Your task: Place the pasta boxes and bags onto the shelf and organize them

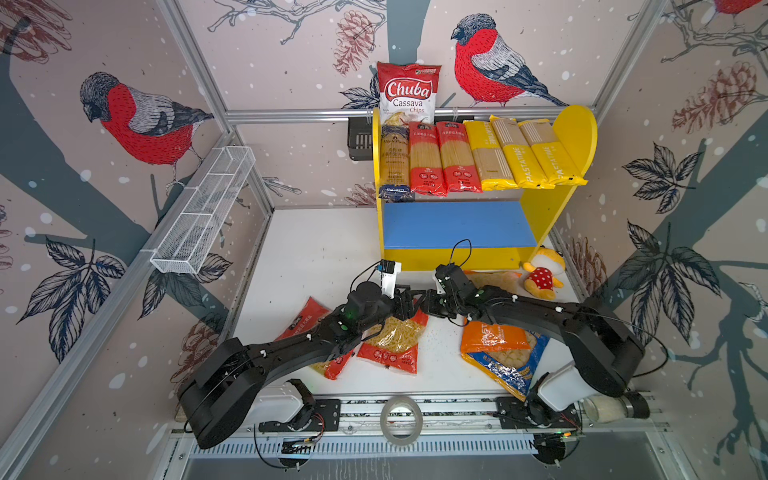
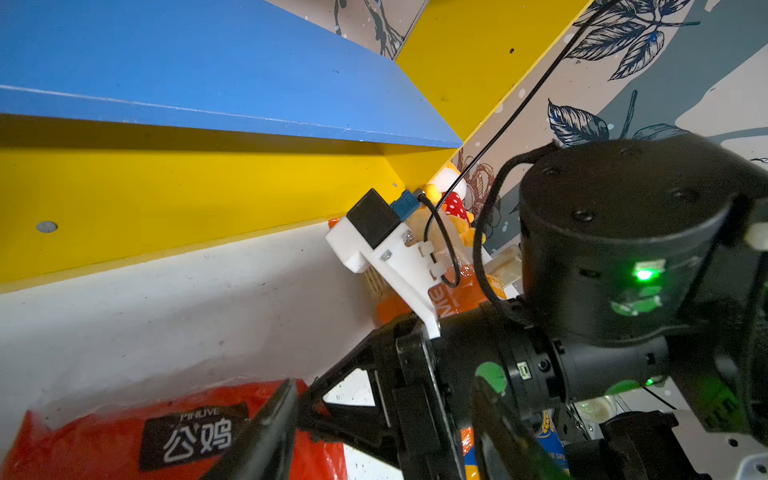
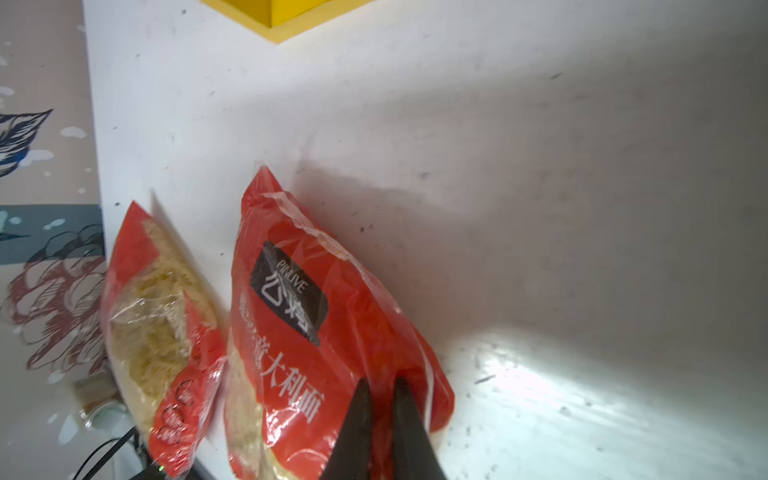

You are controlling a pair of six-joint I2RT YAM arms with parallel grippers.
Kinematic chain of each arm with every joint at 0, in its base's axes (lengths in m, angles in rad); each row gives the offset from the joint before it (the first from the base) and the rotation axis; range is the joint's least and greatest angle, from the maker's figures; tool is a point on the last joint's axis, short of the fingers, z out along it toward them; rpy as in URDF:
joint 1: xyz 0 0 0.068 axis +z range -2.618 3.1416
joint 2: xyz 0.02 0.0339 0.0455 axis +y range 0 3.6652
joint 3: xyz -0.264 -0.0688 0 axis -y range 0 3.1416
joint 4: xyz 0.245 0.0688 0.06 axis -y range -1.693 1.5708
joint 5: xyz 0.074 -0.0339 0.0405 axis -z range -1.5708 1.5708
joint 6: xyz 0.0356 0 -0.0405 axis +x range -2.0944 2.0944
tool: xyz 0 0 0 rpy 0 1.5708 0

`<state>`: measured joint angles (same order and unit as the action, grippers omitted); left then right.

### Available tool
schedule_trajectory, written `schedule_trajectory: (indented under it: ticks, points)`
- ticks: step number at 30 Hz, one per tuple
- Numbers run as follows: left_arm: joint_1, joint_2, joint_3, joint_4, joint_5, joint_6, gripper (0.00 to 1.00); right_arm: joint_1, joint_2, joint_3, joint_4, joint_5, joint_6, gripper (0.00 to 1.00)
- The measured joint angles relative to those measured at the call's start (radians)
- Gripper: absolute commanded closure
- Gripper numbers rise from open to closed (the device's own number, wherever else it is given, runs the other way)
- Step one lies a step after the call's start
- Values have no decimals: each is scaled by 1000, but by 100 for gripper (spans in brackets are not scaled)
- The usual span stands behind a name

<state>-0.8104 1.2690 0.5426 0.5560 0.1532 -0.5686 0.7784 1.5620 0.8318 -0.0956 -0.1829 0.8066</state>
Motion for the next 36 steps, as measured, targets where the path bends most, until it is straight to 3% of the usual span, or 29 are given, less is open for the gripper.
schedule_trajectory:
  ticks: [14,23,28,36]
  points:
    - [42,-6,6,-67,-7,18,35,-26,-28,-32,-14,21,-20,54]
    - [173,-8,-30,-181,0,-5,35,-74,-53,-123,18,-24,10,50]
    - [188,38,-31,-254,-3,-34,35,-72,-41,-144,62,-72,34,44]
    - [192,154,-35,-253,63,-56,36,-63,4,-146,104,-108,56,48]
